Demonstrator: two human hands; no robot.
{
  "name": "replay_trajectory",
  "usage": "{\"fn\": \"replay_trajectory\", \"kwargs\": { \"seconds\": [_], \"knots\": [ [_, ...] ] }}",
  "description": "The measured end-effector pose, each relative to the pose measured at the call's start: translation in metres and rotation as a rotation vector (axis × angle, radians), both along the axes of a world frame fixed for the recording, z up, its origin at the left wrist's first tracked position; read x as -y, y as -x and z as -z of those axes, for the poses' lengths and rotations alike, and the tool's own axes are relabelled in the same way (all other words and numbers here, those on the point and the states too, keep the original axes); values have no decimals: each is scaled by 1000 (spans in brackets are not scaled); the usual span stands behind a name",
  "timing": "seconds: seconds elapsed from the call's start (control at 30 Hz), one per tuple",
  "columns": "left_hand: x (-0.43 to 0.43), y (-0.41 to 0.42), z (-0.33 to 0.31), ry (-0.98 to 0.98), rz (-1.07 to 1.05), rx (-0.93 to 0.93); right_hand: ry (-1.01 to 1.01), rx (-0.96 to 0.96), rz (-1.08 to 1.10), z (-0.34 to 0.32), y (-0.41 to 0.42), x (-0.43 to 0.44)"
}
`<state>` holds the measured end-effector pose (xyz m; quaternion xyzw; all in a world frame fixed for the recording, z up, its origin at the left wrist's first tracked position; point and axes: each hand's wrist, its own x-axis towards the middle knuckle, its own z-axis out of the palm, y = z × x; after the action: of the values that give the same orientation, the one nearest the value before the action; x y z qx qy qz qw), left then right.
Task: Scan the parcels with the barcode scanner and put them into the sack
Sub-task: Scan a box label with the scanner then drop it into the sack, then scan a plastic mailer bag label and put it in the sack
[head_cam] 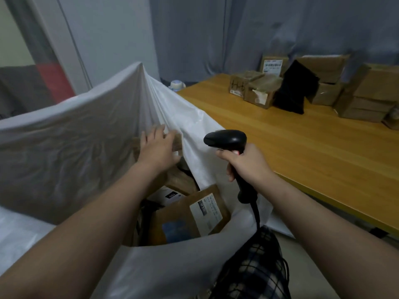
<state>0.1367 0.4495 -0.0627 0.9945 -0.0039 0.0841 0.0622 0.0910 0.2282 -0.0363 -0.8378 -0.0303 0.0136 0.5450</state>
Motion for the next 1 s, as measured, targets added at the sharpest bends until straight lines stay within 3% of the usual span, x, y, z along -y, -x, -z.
{"fn": "replay_trajectory", "kwargs": {
  "seconds": [0.23,0.57,0.8,1.0],
  "knots": [
    [59,-1,-24,122,166,192,-50,44,105,-14,1,40],
    [174,-17,-46,140,433,161,-250,25,352,-36,11,137],
    [251,-91,-50,9,579,168,-372,-31,445,-53,-29,194],
    [311,-191,-47,-342,565,305,-497,-140,448,-62,-90,234]
  ]
}}
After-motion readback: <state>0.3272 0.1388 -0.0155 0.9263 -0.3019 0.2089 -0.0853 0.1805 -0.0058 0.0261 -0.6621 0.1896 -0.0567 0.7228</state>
